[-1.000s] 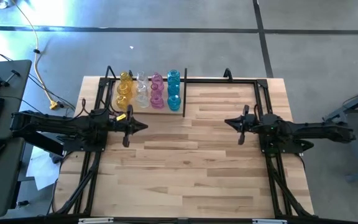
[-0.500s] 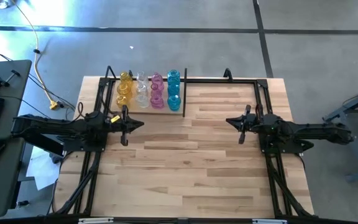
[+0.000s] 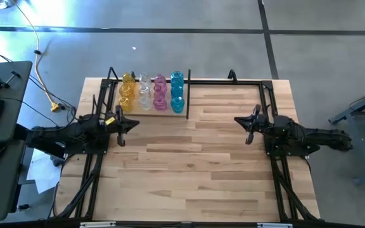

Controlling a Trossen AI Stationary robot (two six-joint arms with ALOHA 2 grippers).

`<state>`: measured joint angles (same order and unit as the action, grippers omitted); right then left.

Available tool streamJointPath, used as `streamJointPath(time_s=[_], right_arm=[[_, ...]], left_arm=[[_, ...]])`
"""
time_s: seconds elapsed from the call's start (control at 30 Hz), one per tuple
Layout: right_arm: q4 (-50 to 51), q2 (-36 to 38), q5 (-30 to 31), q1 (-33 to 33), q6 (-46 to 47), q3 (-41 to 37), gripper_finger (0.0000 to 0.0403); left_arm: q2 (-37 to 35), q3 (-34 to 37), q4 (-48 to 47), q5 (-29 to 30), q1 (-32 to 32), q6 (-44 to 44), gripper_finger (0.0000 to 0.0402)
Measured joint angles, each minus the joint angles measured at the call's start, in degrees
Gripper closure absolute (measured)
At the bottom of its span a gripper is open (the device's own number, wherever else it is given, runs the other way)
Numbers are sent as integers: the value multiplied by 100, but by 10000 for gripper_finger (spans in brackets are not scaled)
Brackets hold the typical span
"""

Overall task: Sort vases onto shelf
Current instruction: Return to Home Position

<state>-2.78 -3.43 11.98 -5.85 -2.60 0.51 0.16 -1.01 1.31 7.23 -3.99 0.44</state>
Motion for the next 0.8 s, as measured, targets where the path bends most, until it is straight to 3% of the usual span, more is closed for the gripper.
streamJointPath(time_s=[0.2, 0.43, 0.7, 0.8], right_arm=[[70, 158, -463, -179, -14, 0, 403], [76, 344, -579, -178, -31, 0, 403], [-87, 341, -13, -150, -202, -2, 403], [-255, 342, -165, -150, -371, -2, 403]], left_arm=[[28, 28, 18, 58, -133, 121, 401], [21, 28, -6, -112, -348, 117, 401], [9, 28, -22, -266, -631, 73, 401], [9, 28, -20, -273, -738, 56, 401]])
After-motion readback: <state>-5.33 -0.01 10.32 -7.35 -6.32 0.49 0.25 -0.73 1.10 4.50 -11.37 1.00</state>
